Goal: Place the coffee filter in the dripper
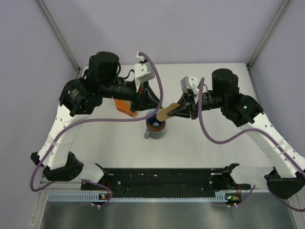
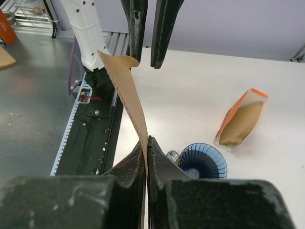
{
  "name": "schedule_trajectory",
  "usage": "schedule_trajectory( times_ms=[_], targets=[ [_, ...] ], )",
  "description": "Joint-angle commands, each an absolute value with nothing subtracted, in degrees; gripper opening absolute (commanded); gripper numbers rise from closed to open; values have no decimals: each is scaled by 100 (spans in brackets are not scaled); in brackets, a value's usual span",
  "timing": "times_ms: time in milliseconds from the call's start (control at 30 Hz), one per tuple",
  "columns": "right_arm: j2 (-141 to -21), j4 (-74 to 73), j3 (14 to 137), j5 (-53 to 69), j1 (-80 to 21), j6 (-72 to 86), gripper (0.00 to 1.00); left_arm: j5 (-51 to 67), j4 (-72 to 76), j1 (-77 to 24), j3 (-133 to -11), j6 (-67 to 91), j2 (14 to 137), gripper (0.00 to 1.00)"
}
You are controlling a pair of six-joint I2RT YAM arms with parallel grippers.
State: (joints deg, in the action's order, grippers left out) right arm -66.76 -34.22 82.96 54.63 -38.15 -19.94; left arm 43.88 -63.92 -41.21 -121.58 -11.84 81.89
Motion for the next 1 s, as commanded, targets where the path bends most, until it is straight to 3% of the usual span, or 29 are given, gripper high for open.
schedule_trajectory(
  times_ms=[0, 767, 967],
  targets=[
    [-6627, -3401, 8525, 5370, -3885, -2074, 0, 4403, -6143, -4140, -12164, -1116, 8016, 18],
    [-6741, -3401, 8622, 5098, -3885, -1925, 0, 4193, -6442, -4157, -12103, -1476, 7919, 24],
    [-6697, -3401, 8587, 5159, -3885, -1925, 0, 3903, -6390, -4157, -12164, -1485, 7963, 14]
  ],
)
